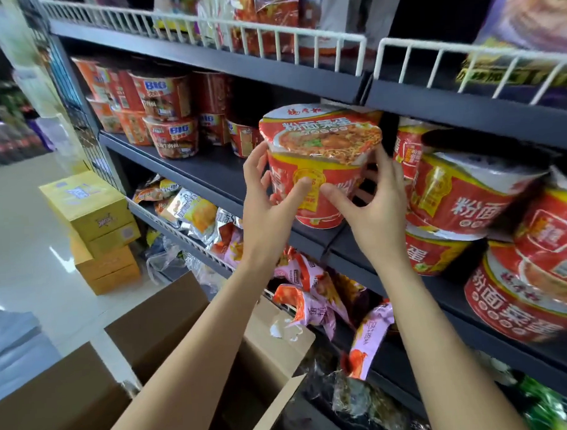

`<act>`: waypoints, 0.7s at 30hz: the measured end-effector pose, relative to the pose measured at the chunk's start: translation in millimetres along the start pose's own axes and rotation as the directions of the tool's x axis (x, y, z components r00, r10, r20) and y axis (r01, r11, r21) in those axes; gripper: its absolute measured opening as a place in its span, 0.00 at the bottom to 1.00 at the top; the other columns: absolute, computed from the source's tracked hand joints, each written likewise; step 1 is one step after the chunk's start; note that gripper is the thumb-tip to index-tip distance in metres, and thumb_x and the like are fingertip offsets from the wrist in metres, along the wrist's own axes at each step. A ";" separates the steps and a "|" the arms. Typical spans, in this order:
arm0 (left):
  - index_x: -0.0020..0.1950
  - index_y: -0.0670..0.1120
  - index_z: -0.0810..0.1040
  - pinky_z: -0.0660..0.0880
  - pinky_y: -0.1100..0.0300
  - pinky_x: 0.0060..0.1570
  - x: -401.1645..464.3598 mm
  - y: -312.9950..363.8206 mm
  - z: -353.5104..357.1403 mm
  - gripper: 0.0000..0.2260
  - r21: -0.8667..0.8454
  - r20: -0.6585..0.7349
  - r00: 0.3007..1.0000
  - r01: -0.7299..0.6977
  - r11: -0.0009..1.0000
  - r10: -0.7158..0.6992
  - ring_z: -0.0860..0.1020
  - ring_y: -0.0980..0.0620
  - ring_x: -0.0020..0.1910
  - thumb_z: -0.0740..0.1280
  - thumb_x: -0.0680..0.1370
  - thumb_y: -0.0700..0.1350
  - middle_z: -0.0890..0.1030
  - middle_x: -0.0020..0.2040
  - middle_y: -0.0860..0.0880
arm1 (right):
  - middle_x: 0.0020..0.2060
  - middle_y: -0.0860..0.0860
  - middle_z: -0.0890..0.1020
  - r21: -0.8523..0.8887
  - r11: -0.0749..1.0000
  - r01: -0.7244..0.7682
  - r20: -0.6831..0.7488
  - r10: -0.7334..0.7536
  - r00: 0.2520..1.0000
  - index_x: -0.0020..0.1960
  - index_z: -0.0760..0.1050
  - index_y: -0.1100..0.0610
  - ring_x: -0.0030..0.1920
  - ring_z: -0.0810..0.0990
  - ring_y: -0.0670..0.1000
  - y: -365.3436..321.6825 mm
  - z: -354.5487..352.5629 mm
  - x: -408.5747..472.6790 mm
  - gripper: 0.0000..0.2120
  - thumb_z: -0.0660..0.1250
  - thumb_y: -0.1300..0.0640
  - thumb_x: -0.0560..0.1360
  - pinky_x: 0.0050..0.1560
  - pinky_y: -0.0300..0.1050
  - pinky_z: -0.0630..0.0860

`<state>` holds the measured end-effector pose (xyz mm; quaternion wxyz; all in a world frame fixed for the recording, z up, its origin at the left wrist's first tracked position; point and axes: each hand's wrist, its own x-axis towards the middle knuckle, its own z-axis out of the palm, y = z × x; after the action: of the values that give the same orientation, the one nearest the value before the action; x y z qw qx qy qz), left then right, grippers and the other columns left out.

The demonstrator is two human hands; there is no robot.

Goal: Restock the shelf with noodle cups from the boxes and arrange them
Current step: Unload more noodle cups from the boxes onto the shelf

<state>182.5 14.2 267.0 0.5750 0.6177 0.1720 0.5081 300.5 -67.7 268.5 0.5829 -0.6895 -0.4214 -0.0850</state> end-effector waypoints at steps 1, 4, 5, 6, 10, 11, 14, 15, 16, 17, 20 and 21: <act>0.72 0.55 0.61 0.75 0.58 0.60 4.3 -2.3 3.1 0.29 0.018 0.022 1.000 -0.022 1.000 0.021 0.73 0.63 0.63 0.70 0.76 0.40 0.71 0.65 0.63 | 0.69 0.49 0.67 0.050 0.999 -0.007 -0.025 0.008 1.000 0.75 0.59 0.55 0.68 0.69 0.48 0.1 1.1 3.7 0.41 0.73 0.43 0.70 0.64 0.41 0.72; 0.75 0.51 0.58 0.72 0.58 0.63 26.8 -25.3 13.5 0.34 0.160 0.066 0.997 -0.058 0.985 0.048 0.68 0.66 0.66 0.69 0.74 0.35 0.68 0.65 0.65 | 0.69 0.52 0.69 0.017 0.998 -0.057 -0.070 0.058 0.996 0.73 0.60 0.58 0.68 0.69 0.48 3.4 9.3 15.3 0.34 0.71 0.48 0.74 0.64 0.38 0.71; 0.76 0.52 0.57 0.71 0.53 0.65 34.5 -35.2 16.3 0.36 0.216 0.072 0.997 -0.049 0.975 0.034 0.66 0.62 0.68 0.70 0.73 0.35 0.67 0.65 0.61 | 0.69 0.54 0.68 -0.090 0.993 -0.077 -0.077 0.070 0.995 0.73 0.60 0.59 0.69 0.68 0.50 6.8 12.6 17.6 0.33 0.69 0.48 0.75 0.65 0.38 0.69; 0.77 0.54 0.56 0.71 0.49 0.66 40.9 -44.4 18.3 0.38 0.270 0.079 0.997 -0.035 0.962 0.014 0.65 0.57 0.69 0.70 0.73 0.37 0.66 0.65 0.59 | 0.70 0.56 0.67 -0.209 0.973 -0.097 -0.080 0.082 0.993 0.74 0.60 0.60 0.69 0.66 0.53 10.4 15.5 18.4 0.32 0.67 0.48 0.76 0.65 0.39 0.67; 0.76 0.59 0.56 0.73 0.47 0.61 62.8 -70.9 23.7 0.35 0.452 0.047 0.998 0.009 0.892 -0.033 0.72 0.51 0.62 0.71 0.74 0.47 0.68 0.62 0.52 | 0.68 0.59 0.68 -0.376 0.927 -0.008 -0.035 -0.005 0.999 0.75 0.59 0.59 0.67 0.69 0.56 22.7 25.5 9.8 0.29 0.64 0.53 0.79 0.65 0.48 0.67; 0.76 0.58 0.57 0.74 0.47 0.60 68.2 -74.4 24.6 0.34 0.466 0.035 0.998 0.022 0.884 -0.043 0.75 0.51 0.59 0.71 0.75 0.49 0.71 0.63 0.51 | 0.68 0.58 0.70 -0.393 0.918 0.055 -0.003 -0.061 0.998 0.75 0.59 0.59 0.67 0.70 0.57 26.5 27.8 8.7 0.28 0.64 0.54 0.79 0.66 0.52 0.70; 0.75 0.55 0.61 0.74 0.48 0.60 79.6 -77.6 23.6 0.27 0.489 0.058 0.995 0.047 0.871 -0.086 0.76 0.52 0.59 0.67 0.78 0.48 0.75 0.65 0.51 | 0.70 0.57 0.68 -0.511 0.848 0.144 0.122 -0.094 0.988 0.75 0.61 0.57 0.70 0.68 0.58 41.2 33.7 15.2 0.27 0.64 0.54 0.78 0.65 0.64 0.68; 0.75 0.54 0.61 0.73 0.49 0.62 79.2 -77.3 22.0 0.26 0.495 0.085 0.991 0.046 0.868 -0.102 0.75 0.52 0.61 0.65 0.79 0.47 0.75 0.66 0.51 | 0.72 0.57 0.66 -0.541 0.831 0.130 0.154 -0.055 0.987 0.75 0.61 0.57 0.71 0.65 0.58 45.2 35.3 17.3 0.27 0.63 0.53 0.79 0.66 0.66 0.66; 0.75 0.53 0.61 0.72 0.51 0.63 75.3 -76.2 19.2 0.25 0.499 0.111 0.988 0.036 0.866 -0.105 0.74 0.52 0.62 0.64 0.80 0.45 0.74 0.68 0.51 | 0.73 0.56 0.65 -0.551 0.826 0.121 0.168 -0.032 0.985 0.75 0.62 0.57 0.72 0.63 0.58 47.4 35.8 17.1 0.26 0.63 0.52 0.79 0.67 0.66 0.64; 0.75 0.51 0.62 0.71 0.54 0.63 68.3 -74.4 14.6 0.24 0.501 0.120 0.989 0.016 0.865 -0.088 0.73 0.54 0.62 0.62 0.80 0.44 0.74 0.68 0.51 | 0.73 0.56 0.65 -0.550 0.826 0.124 0.160 -0.041 0.986 0.74 0.63 0.58 0.72 0.63 0.59 49.4 36.4 14.0 0.25 0.63 0.52 0.79 0.67 0.66 0.64; 0.73 0.49 0.66 0.70 0.59 0.61 30.2 -67.9 -16.3 0.20 0.498 0.054 0.999 -0.030 0.867 0.003 0.73 0.58 0.61 0.62 0.81 0.44 0.75 0.66 0.52 | 0.68 0.57 0.71 -0.482 0.853 0.199 0.108 -0.168 0.980 0.69 0.69 0.59 0.69 0.67 0.59 42.8 41.9 -14.0 0.21 0.61 0.53 0.78 0.67 0.59 0.67; 0.70 0.50 0.69 0.72 0.56 0.61 13.8 -65.9 -34.1 0.18 0.513 0.027 0.998 -0.062 0.856 0.057 0.75 0.58 0.59 0.62 0.80 0.44 0.77 0.63 0.53 | 0.65 0.56 0.74 -0.431 0.871 0.235 0.116 -0.205 0.972 0.67 0.71 0.59 0.66 0.69 0.58 38.0 46.7 -27.6 0.19 0.60 0.53 0.78 0.65 0.55 0.69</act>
<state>184.8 61.9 208.5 0.3746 0.7563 0.2789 0.4582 291.5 -38.8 209.5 0.3836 -0.7535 -0.4861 -0.2211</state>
